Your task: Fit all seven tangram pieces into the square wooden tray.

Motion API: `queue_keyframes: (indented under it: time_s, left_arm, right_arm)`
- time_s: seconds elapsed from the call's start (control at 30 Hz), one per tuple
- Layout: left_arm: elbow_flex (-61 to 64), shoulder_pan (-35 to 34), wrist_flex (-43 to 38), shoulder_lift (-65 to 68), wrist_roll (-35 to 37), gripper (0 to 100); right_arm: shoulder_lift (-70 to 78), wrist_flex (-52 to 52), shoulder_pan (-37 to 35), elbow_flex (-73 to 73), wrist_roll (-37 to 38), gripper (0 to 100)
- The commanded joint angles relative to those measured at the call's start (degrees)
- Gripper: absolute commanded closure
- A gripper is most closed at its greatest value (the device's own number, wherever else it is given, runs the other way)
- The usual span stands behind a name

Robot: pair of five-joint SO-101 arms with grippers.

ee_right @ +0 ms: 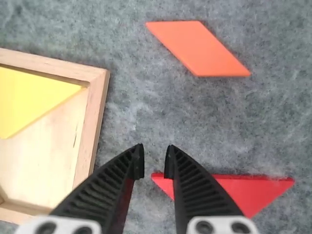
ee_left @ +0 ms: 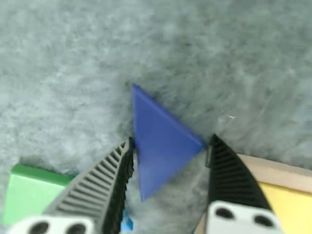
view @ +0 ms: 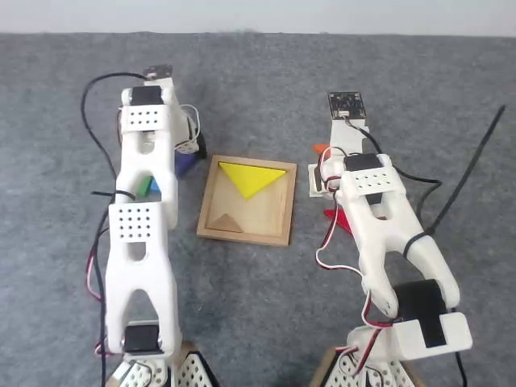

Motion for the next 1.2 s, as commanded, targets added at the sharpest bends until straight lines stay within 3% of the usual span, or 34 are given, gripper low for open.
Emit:
queue_keyframes:
  time_s: [0.0, 0.87, 1.17]
  left_arm:
    - [-0.7, 2.1, 1.7, -1.4, -1.8, 83]
    - [-0.7, 4.7, 1.9, -1.9, -2.1, 84]
    - [-0.8, 6.1, 1.9, -1.9, -2.2, 90]
  right_arm:
    - [-0.7, -0.6, -0.1, -2.2, 0.7, 91.9]
    - [-0.7, -0.7, 0.0, -2.2, 0.7, 91.9]
    - [-0.7, -0.6, 0.0, -2.3, 0.7, 91.9]
